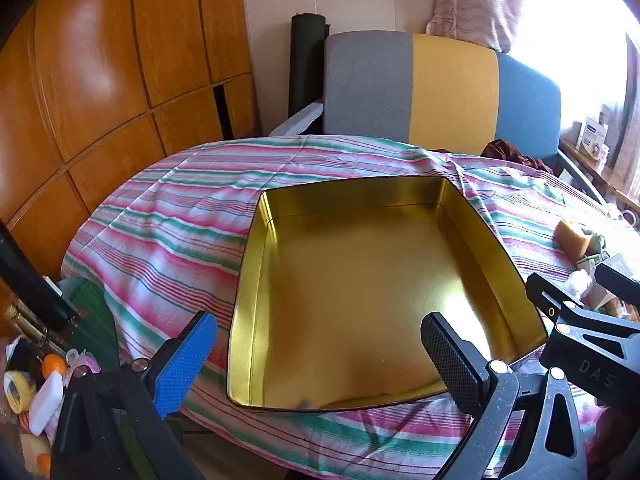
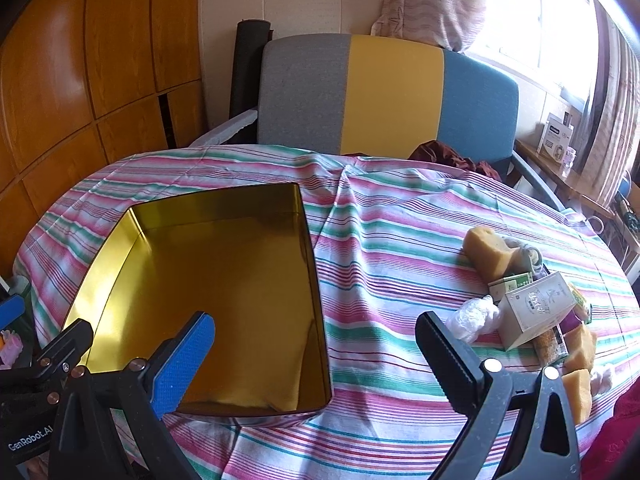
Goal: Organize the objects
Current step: 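Move both tools from the gold tray toward the scattered snacks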
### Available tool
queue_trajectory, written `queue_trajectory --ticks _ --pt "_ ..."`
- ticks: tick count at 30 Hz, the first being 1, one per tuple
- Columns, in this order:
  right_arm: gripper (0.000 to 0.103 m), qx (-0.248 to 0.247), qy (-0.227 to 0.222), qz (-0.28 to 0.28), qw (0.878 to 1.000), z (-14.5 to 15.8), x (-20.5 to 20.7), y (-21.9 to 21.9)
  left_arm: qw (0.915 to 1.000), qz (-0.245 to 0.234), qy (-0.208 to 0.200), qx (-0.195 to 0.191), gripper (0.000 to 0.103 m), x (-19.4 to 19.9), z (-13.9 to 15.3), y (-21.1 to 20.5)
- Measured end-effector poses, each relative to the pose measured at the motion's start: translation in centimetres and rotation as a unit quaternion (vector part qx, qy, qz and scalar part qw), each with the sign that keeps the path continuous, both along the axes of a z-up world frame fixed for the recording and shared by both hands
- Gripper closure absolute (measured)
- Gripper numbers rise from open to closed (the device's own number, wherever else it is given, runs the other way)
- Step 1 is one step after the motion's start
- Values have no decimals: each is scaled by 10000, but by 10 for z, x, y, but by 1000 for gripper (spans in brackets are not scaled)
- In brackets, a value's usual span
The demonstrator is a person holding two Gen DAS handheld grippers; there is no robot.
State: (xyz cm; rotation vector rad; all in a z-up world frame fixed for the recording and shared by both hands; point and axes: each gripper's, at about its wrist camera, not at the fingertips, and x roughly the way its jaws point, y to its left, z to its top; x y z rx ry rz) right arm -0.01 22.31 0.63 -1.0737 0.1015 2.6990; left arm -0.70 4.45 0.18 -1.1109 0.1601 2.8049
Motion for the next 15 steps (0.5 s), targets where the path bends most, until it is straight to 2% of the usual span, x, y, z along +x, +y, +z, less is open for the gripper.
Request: queue_trajectory --ticks 9,15 --pt "1 33 56 -167 9998 4 6 17 9998 -167 101 -58 0 -2 7 15" --pt "1 57 -17 -327 9994 8 10 46 9989 -429 175 -81 0 -5 15 34"
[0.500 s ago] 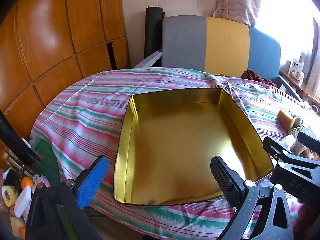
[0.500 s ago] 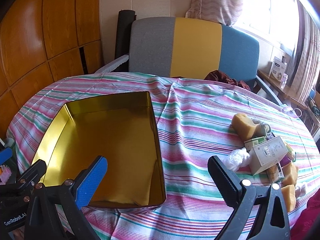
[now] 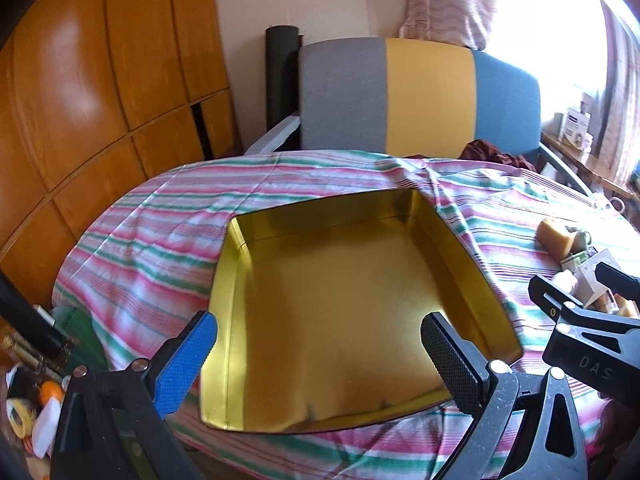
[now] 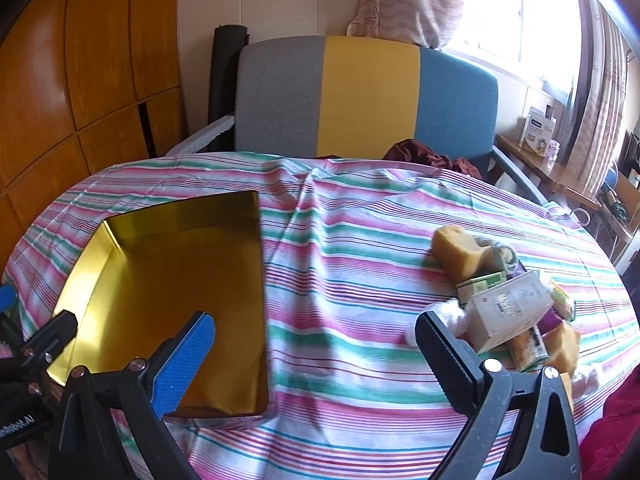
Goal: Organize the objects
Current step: 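Move both tools from the gold tray toward the scattered snacks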
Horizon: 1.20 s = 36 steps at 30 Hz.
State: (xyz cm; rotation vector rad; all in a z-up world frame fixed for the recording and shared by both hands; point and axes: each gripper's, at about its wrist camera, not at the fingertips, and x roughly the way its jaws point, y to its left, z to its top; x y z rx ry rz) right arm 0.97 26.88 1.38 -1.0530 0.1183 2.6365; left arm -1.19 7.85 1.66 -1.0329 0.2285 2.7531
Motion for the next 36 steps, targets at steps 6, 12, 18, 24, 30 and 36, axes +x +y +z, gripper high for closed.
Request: queue_trajectory --ticks 6,12,18,24,30,36 --pt "1 -36 -77 -562 9984 7 12 65 9984 -518 120 -196 0 -5 8 41" --pt "1 -8 -173 -1298 9914 11 37 141 9944 -969 135 -387 0 -7 4 85" --pt "1 -204 -119 -1984 9798 9 70 205 9885 -1416 67 -521 0 -5 -2 127" --pt "1 -633 69 -2532 9653 -1 94 249 9812 -1823 48 -628 0 -1 -5 167" --pt "1 -1275 421 -2871 9484 -11 114 273 9720 -2258 -97 -649 0 1 -9 213" --pt "1 -1554 609 -3020 9386 -12 126 281 9491 -3039 68 -826 1 17 -15 265"
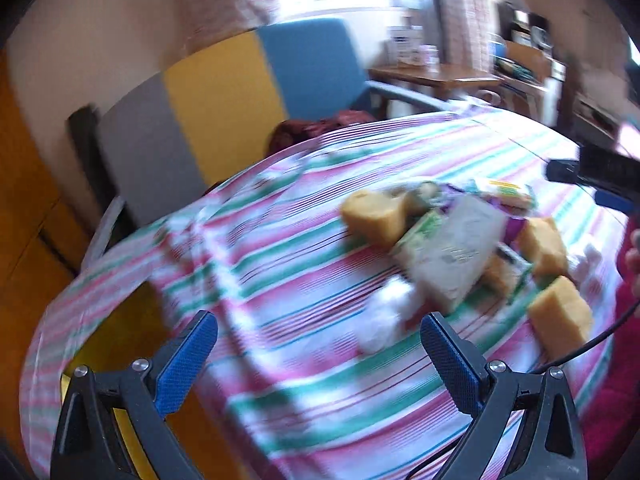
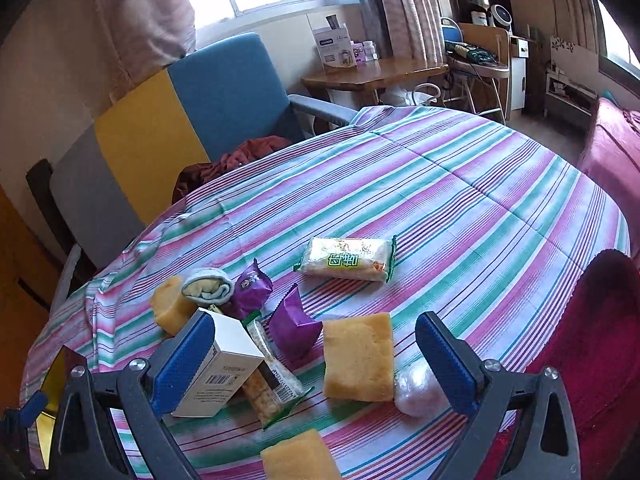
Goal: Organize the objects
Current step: 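Move both tools from the gold tray toward the scattered snacks, then grasp the white printed box with the left gripper while the right gripper grasps a yellow sponge cake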
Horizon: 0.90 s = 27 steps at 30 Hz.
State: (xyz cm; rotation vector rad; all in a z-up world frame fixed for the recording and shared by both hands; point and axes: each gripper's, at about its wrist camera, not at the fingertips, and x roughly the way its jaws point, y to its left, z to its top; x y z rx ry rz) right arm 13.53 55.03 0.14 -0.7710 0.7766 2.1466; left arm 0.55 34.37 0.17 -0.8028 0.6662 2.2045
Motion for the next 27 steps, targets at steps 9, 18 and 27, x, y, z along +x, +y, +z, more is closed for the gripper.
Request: queue_trajectory --ticks 9,18,27 --pt "1 -288 176 -6 9994 -6 3 7 9924 -1193 -130 -269 5 1 -23 80" --pt "1 -456 155 -4 9988 -13 2 12 9828 -1687 -547 -524 13 -12 -51 126" --pt "1 -448 69 41 9990 -14 0 13 9813 -1650 -941 -328 48 -3 -50 121"
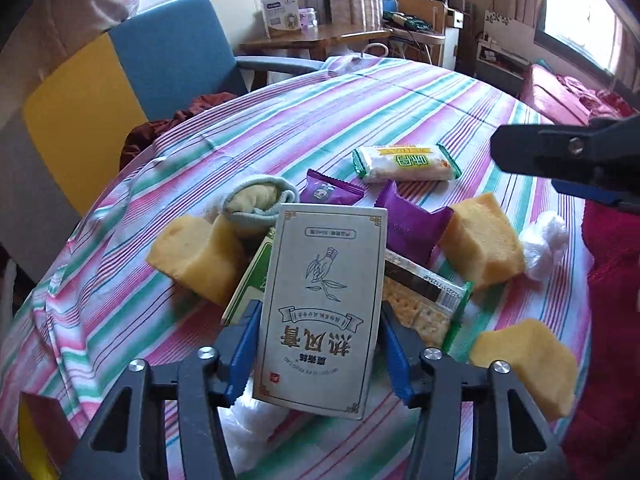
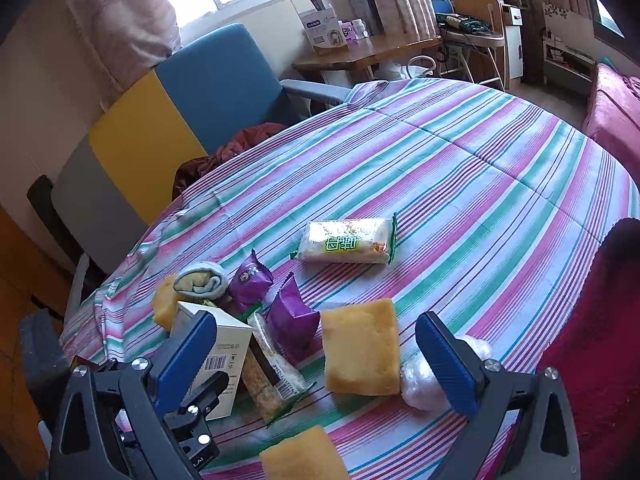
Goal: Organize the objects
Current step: 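Grasp the white printed box with the left gripper while the right gripper grasps a yellow sponge cake, then carry the white box into the gold tray and open the left gripper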
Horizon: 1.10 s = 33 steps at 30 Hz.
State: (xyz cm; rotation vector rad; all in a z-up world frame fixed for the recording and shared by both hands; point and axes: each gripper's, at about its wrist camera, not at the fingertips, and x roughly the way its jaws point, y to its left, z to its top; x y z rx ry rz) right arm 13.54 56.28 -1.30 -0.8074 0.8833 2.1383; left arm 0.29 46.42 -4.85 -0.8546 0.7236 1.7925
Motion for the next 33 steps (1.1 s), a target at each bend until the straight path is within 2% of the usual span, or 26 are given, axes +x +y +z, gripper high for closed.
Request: queue_trajectory --ticks 3,8,12,17,22,24,27,28,31,33 --pt "3 -45 -40 91 9999 -1 -3 -2 9994 248 -177 179 51 -3 11 -18" --pt "12 -158 -206 333 9991 -5 -12 -7 9957 698 -338 499 51 -5 34 -65" --pt "20 -348 -426 768 9955 -7 -20 -20 9924 956 -457 629 52 -5 42 -101" --pt "25 -382 -1049 1446 9832 -9 -25 -51 9885 1221 -505 735 51 -7 50 -144" --pt "27 -348 -1707 1663 9706 -20 -21 -66 9814 1583 -572 920 51 -16 59 -185" --pt "34 -380 -1945 1680 9657 -31 -21 -69 9769 1814 -587 967 51 -24 62 -204" --pt "50 -444 -2219 1736 9584 -46 -21 -72 9673 2262 -590 989 51 -40 63 -237" --pt "59 -432 -2283 1750 9568 -47 -22 -72 9635 2432 -566 969 51 -46 62 -251" --pt "67 -282 -2327 1764 9560 -47 -24 -73 9466 3032 -564 937 51 -69 58 -295" --pt "67 -245 -2322 1770 9561 -46 -24 -75 9298 3519 -616 882 51 -86 51 -328"
